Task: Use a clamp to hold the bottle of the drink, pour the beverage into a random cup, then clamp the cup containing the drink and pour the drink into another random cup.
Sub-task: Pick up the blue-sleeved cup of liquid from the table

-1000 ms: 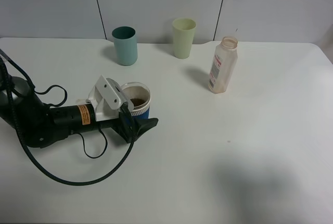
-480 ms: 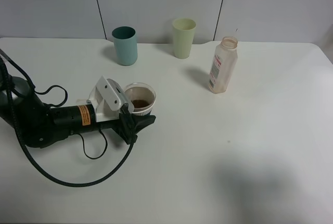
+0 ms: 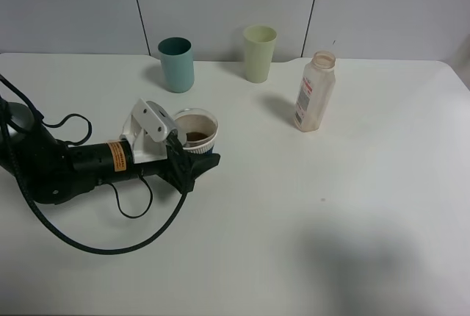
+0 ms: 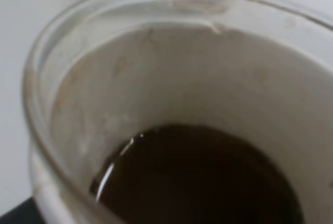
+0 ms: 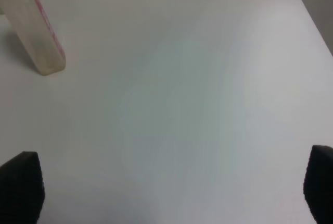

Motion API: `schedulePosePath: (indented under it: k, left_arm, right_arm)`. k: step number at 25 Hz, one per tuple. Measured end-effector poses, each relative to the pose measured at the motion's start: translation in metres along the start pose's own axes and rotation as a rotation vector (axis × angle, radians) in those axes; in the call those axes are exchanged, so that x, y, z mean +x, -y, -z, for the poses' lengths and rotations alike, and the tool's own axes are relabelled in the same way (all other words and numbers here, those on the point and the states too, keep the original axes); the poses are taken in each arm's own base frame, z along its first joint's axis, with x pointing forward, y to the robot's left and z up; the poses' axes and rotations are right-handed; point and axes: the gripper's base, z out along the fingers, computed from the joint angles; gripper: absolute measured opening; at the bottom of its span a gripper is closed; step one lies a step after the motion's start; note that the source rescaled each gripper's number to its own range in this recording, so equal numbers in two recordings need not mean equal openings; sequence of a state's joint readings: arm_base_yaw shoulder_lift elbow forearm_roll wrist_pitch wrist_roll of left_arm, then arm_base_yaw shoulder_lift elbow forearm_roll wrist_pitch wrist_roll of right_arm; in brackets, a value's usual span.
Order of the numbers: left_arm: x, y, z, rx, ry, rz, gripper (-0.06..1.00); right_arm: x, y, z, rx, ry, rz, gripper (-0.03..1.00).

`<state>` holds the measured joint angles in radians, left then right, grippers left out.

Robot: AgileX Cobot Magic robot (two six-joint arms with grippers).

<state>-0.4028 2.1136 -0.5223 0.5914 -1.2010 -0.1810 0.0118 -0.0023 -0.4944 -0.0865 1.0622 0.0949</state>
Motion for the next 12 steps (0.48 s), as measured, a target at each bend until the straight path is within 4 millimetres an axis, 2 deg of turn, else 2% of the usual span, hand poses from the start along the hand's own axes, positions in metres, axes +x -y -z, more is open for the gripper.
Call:
schedulePosePath:
  k: [7,12]
  left_arm:
    - [-0.018,-0.007,0.004,-0.07,0.062,0.004,0.01]
    - [-0.038,-0.023,0.018,-0.144,0.132,0.002,0.01]
  right_arm:
    - [0.0,0.0,0.0,0.0,0.0,0.0,1.0]
    - [0.0,0.0,0.0,0.0,0.0,0.0,1.0]
